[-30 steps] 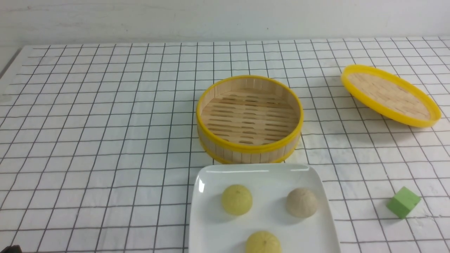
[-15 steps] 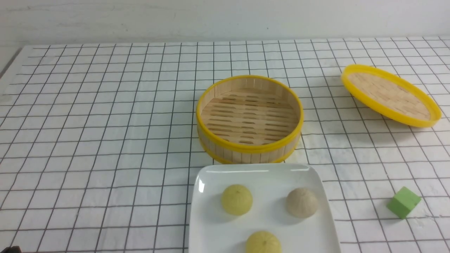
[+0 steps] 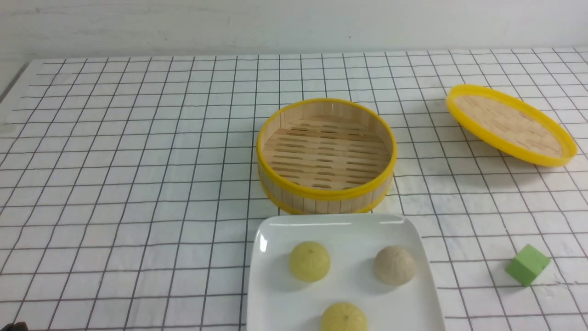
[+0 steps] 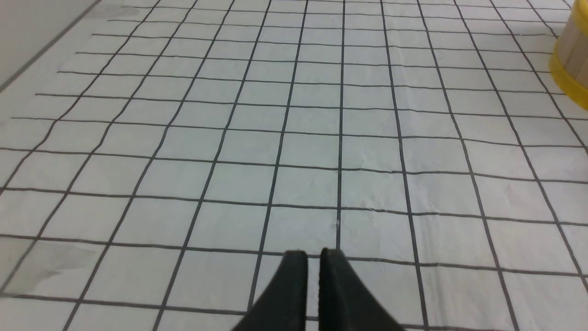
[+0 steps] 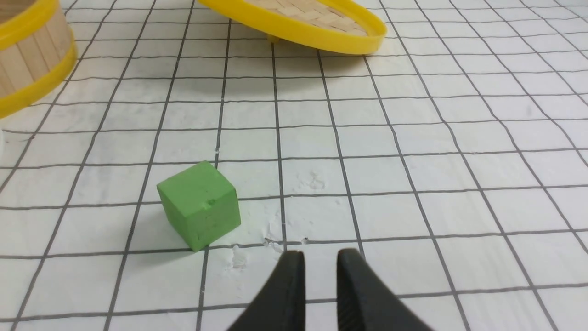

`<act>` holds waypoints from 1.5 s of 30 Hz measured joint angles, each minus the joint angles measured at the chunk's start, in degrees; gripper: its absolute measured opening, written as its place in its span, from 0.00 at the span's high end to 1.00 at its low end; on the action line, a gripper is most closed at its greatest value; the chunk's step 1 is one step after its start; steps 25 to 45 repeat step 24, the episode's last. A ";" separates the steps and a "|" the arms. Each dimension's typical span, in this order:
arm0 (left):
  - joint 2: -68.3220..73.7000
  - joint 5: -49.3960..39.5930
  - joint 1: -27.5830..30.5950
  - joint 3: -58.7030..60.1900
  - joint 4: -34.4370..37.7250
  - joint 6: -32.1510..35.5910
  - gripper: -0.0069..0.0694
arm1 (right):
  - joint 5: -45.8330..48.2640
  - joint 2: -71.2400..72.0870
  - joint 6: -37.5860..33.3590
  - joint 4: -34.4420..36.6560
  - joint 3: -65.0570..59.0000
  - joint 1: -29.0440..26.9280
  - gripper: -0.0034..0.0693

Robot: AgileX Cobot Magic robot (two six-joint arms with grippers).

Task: Put the steamed buns into the plate on the white-black tablecloth.

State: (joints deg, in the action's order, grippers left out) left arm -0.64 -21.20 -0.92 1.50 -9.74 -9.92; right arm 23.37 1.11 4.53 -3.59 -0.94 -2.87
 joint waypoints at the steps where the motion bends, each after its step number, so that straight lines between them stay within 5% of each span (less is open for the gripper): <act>1: 0.00 0.00 0.00 0.00 0.00 0.00 0.82 | 0.00 0.00 0.00 0.00 0.00 0.00 0.77; 45: 0.00 -0.01 0.00 0.00 0.00 0.00 0.79 | 0.00 0.00 0.00 0.00 0.00 0.00 0.74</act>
